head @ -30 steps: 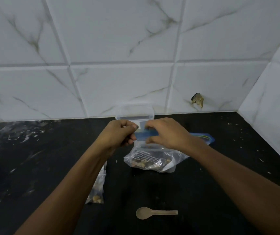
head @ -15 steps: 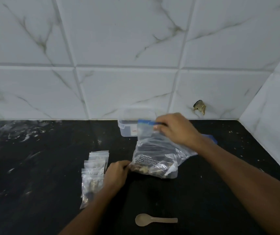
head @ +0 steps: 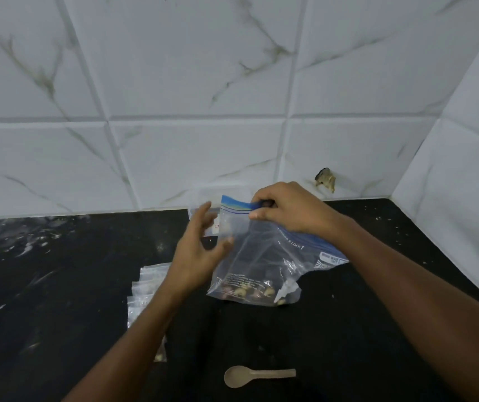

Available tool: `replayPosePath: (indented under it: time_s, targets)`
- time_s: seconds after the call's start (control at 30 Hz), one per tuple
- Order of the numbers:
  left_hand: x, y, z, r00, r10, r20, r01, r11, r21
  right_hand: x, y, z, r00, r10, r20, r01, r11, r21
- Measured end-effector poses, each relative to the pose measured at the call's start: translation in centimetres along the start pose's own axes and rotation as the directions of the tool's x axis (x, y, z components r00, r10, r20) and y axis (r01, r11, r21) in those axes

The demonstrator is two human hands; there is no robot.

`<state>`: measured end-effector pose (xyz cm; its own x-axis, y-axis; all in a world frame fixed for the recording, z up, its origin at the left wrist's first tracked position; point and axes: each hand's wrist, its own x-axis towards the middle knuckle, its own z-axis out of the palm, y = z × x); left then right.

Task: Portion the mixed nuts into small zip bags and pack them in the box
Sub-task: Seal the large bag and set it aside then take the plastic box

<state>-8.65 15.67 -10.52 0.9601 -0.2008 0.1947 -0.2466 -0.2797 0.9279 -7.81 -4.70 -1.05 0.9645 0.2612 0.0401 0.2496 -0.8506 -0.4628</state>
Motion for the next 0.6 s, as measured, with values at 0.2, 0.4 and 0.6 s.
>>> replayPosePath:
  time_s: [0.2,0.4,0.6]
  targets:
    - [3.0,2.4,-1.7,0.999,0.002,-0.051,0.003,0.996,0.092,-5.4,5.6,-1.1,0.8,0.242,-0.549,-0.035,0.932,0.361]
    - [1.1,6.8,2.0,0.818,0.575,0.0,-0.47,0.669,0.576,-10.3,14.9,7.6,0.736,0.676,-0.023,-0.622,0.69,0.371]
    - [3.1,9.7,11.2,0.702,0.206,0.682,-0.712,0.211,0.669,-8.3,13.9,14.7,0.813,0.548,0.196,-0.582,0.757,0.296]
